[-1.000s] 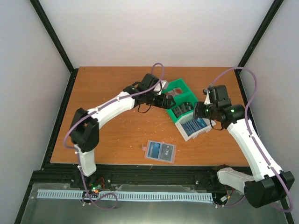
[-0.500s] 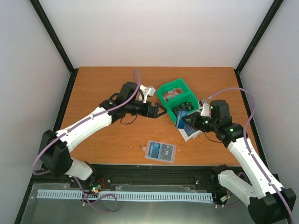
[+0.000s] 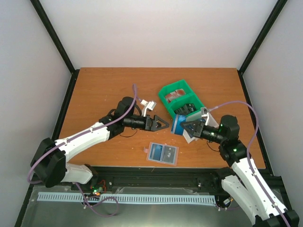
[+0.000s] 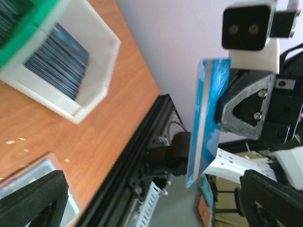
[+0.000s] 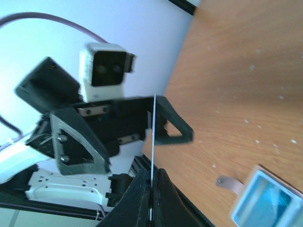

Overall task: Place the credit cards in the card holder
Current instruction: Pick up the credit card from the storage box.

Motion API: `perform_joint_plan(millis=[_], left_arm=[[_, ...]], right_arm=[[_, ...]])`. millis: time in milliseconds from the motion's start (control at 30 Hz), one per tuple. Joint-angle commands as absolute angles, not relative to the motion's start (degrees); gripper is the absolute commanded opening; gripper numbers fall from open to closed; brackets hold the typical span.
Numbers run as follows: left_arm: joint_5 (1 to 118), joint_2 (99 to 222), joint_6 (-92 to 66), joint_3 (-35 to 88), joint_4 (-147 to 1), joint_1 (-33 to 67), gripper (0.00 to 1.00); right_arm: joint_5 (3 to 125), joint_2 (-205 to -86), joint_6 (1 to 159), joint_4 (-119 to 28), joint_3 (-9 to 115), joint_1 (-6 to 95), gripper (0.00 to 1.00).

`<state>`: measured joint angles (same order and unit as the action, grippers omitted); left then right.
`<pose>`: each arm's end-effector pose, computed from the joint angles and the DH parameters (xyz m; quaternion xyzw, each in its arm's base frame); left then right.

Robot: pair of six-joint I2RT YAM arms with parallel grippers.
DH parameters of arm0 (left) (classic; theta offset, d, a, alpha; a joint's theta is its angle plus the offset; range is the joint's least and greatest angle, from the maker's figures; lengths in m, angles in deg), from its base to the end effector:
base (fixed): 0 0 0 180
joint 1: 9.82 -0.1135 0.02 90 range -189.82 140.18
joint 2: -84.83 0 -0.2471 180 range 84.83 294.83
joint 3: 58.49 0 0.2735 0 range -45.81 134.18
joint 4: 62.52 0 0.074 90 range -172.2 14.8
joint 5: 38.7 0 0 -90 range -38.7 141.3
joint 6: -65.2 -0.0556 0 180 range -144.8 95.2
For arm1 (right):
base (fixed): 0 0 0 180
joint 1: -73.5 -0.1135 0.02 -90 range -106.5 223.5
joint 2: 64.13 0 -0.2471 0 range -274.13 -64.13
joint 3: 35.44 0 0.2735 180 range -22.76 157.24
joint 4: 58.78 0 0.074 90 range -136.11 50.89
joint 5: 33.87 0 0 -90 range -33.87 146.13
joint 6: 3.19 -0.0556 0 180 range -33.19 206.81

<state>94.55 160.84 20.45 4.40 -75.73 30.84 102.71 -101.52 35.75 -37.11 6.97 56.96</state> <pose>0.2249 -0.2434 0.2404 0.1626 0.7969 -0.5633 0.1455 0.1837 0.0967 0.2553 -0.0069 0.7736 0.5687 0.2795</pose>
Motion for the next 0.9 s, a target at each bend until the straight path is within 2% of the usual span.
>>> perform_joint_plan(millis=[0,233,467,867], left_arm=[[99.7,160.3,25.6,3.7,-67.7,33.0,0.99],[102.0,155.5,29.9,0.2,-59.6,33.2,0.95],[106.5,155.9,33.6,-1.0,-53.4,33.2,0.72],[107.3,161.1,36.0,0.5,-52.7,34.0,0.53]], right_arm=[[105.8,-97.7,29.6,-47.4,5.3,56.7,0.03],[108.0,-94.1,28.1,-47.0,4.3,56.7,0.03],[109.6,-94.2,24.0,-51.8,2.2,56.6,0.03],[106.6,-97.6,18.9,-62.7,-2.1,53.9,0.03]])
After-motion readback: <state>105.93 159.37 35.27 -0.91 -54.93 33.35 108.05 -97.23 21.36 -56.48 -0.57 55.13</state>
